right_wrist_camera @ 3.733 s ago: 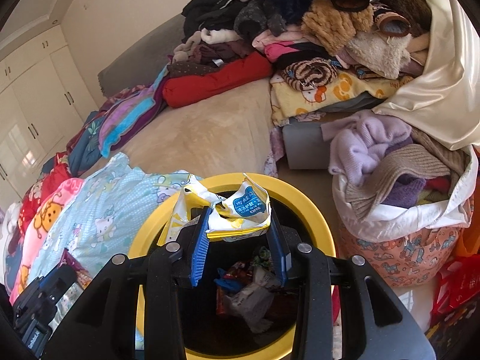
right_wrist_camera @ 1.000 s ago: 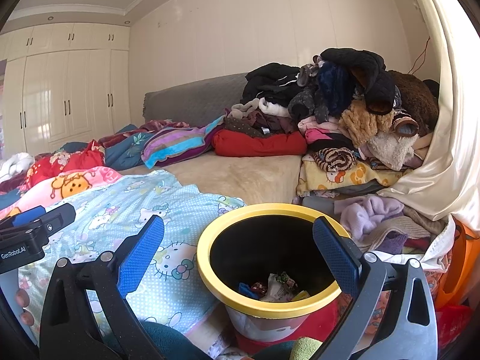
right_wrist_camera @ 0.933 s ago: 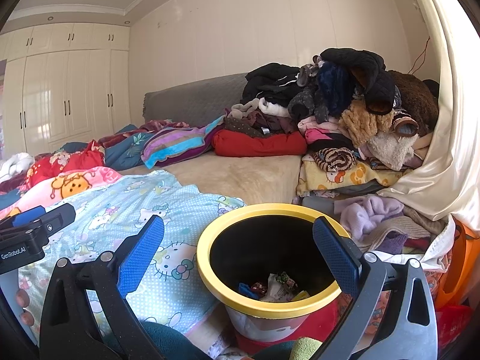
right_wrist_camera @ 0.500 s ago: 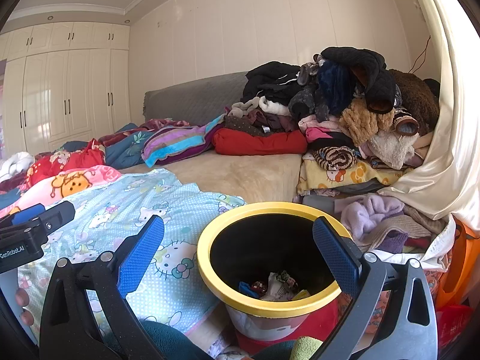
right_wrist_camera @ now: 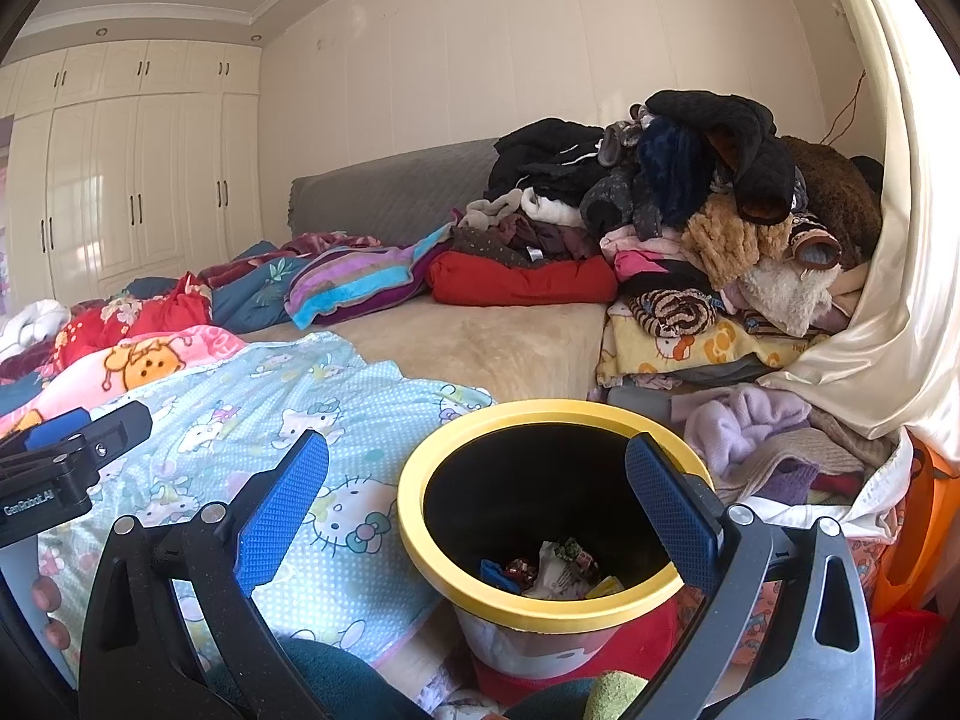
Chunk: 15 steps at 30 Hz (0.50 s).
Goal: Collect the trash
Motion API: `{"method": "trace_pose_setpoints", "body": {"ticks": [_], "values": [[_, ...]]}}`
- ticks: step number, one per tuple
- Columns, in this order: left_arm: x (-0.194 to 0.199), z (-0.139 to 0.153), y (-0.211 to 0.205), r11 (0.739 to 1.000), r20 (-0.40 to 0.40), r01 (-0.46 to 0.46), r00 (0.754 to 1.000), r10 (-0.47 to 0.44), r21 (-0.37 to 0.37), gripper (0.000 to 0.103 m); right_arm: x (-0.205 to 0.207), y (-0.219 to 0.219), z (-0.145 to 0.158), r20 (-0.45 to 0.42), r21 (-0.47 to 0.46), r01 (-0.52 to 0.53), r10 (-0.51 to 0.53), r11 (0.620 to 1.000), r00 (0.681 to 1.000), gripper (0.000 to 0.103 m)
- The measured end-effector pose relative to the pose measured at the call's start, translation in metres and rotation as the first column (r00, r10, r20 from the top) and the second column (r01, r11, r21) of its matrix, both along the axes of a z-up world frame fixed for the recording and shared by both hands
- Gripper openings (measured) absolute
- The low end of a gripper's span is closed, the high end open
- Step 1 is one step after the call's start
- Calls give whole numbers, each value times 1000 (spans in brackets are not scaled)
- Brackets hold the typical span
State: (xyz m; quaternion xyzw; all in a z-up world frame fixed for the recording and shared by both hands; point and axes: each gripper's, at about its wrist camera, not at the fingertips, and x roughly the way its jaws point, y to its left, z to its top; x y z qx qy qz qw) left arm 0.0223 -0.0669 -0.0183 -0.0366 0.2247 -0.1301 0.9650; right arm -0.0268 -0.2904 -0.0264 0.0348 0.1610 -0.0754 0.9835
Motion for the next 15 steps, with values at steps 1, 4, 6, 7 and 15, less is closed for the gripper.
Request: {"method": "trace_pose_setpoints", "body": {"ticks": [1, 4, 6, 7, 15], "values": [[2, 0, 5, 999, -8, -38, 999, 38, -2, 92, 0, 3, 1, 2, 3, -8, 8, 1000, 1000, 97], [9, 0, 31, 993, -42, -110, 993, 108, -47, 92, 10, 19, 6, -3, 35, -53, 53, 998, 999, 97], [12, 0, 56, 984, -60, -162, 986, 158, -68, 92, 18, 38, 10, -2, 37, -108, 108, 993, 994, 97], [14, -2, 75, 976, -73, -209, 976, 204, -68, 92, 23, 55, 13, 7, 28, -150, 150, 988, 989, 97], [9, -44, 296, 703, -220, -699, 671, 708, 128, 92, 90, 280, -24, -267, 135, -674, 681, 727, 681, 97]]}}
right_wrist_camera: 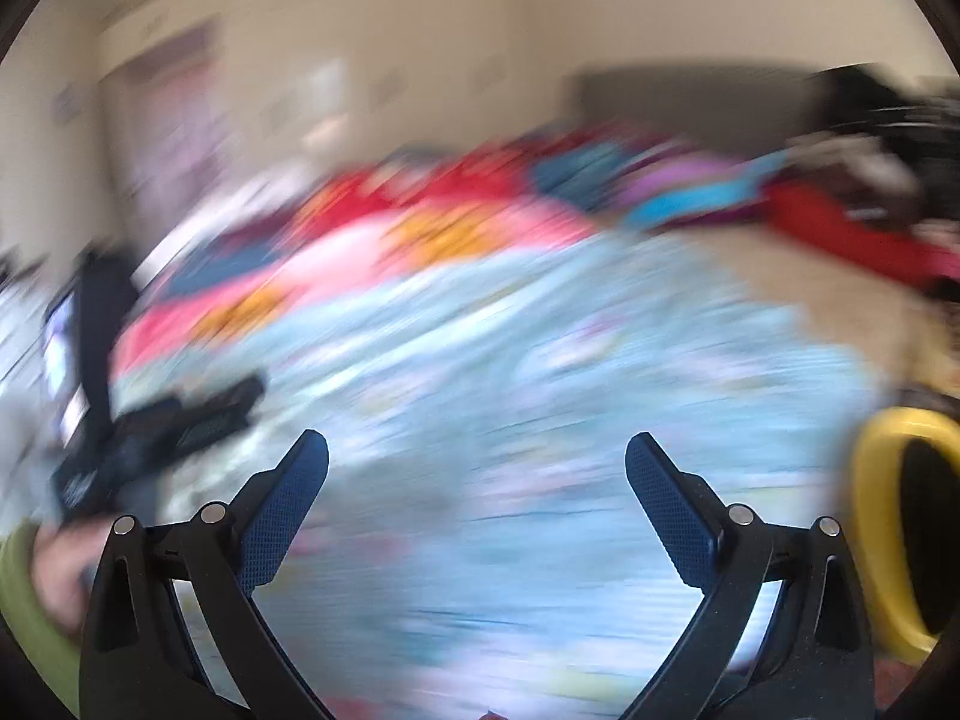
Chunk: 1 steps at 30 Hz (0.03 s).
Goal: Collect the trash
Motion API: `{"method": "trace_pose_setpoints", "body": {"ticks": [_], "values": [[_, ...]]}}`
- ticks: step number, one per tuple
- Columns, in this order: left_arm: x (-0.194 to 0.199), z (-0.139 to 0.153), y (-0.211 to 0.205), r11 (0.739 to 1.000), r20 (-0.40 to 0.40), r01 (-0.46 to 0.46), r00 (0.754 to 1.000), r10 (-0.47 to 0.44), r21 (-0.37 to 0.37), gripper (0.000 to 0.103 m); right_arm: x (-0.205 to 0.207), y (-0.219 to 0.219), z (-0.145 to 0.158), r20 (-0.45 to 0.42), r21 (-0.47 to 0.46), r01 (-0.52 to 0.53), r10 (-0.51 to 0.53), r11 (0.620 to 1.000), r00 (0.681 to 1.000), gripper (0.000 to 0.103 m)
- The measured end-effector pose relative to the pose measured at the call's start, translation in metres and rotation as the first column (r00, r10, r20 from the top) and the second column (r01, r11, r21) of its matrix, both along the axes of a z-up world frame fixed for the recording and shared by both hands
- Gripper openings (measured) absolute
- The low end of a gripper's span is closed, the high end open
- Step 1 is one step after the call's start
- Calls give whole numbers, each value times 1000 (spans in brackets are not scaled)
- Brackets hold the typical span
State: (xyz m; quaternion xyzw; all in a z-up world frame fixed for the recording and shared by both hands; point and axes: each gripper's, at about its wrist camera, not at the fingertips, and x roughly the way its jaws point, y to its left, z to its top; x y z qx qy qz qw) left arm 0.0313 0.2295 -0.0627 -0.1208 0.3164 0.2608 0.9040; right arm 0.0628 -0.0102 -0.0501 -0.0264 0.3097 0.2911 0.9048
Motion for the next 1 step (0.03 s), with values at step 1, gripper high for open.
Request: {"method": "trace_pose_setpoints", "body": {"ticks": [1], "values": [[-4, -9, 37, 996, -36, -89, 995, 89, 13, 92, 3, 41, -13, -54, -24, -91, 90, 996, 995, 97]]}}
